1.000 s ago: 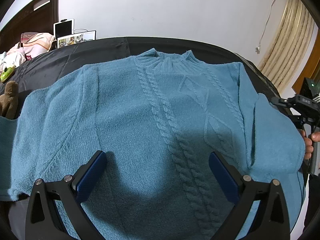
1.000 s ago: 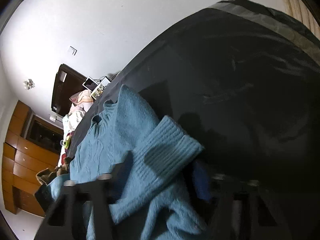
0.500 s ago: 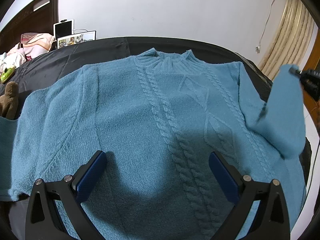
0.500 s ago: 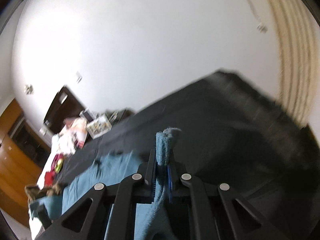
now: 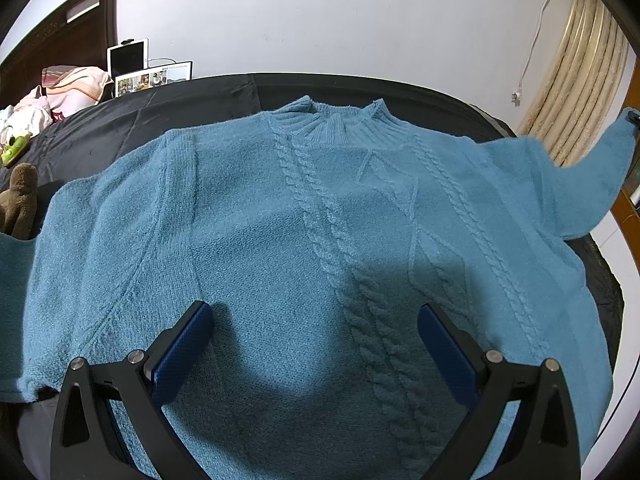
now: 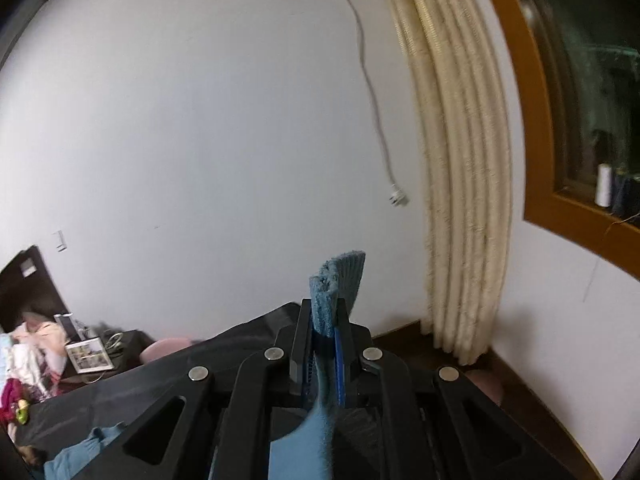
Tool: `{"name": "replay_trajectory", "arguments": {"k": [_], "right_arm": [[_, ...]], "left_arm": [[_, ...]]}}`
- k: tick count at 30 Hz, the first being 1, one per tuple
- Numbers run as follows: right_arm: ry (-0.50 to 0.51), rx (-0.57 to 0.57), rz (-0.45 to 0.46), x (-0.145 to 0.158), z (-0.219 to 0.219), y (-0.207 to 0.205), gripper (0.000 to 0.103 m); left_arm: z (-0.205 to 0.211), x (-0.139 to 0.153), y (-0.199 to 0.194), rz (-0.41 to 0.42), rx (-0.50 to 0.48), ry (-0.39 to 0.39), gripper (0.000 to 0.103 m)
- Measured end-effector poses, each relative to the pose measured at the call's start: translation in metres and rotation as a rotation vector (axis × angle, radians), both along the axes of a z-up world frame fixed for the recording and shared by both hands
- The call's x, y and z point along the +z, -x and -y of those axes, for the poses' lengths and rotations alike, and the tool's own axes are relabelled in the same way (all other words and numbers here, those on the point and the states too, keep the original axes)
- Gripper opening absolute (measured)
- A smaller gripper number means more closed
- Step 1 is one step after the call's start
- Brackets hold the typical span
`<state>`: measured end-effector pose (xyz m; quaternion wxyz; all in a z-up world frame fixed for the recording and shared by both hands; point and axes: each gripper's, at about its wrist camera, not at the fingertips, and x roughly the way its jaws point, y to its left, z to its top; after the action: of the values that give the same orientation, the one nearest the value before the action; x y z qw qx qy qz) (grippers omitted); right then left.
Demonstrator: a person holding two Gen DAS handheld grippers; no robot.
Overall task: Fold clothes
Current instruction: 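Lift the sleeve cuff high with the right gripper, stretching the sleeve out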
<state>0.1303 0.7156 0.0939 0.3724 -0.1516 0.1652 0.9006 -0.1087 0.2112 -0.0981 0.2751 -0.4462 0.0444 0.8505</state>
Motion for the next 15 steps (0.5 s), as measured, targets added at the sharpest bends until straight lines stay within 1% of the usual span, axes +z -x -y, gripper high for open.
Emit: {"name": "replay_trajectory", "arguments": {"k": [2, 6, 9, 11, 15], "right_arm": [[-0.01, -0.011, 0.009, -0.003, 0.004, 0.006, 0.01], [-0.054, 0.036, 0.031, -0.008, 0.033, 0.031, 0.01], [-0.074, 0.149, 0.034, -0.008, 0.066, 0.05, 0.01], [-0.106, 0.236, 0.041, -0.006, 0.094, 0.062, 0.01], [-0.145, 0.417, 0.054, -0.012, 0.162, 0.087, 0.01]], "left_arm": [[0.0, 0.0, 0.0, 0.001, 0.0, -0.001, 0.102], [0.001, 0.0, 0.001, 0.007, 0.002, -0.013, 0.102], [0.004, 0.001, 0.003, 0.026, 0.002, -0.038, 0.102], [0.01, 0.003, 0.006, 0.051, 0.009, -0.074, 0.102], [0.026, 0.008, 0.012, 0.074, 0.077, -0.142, 0.102]]}}
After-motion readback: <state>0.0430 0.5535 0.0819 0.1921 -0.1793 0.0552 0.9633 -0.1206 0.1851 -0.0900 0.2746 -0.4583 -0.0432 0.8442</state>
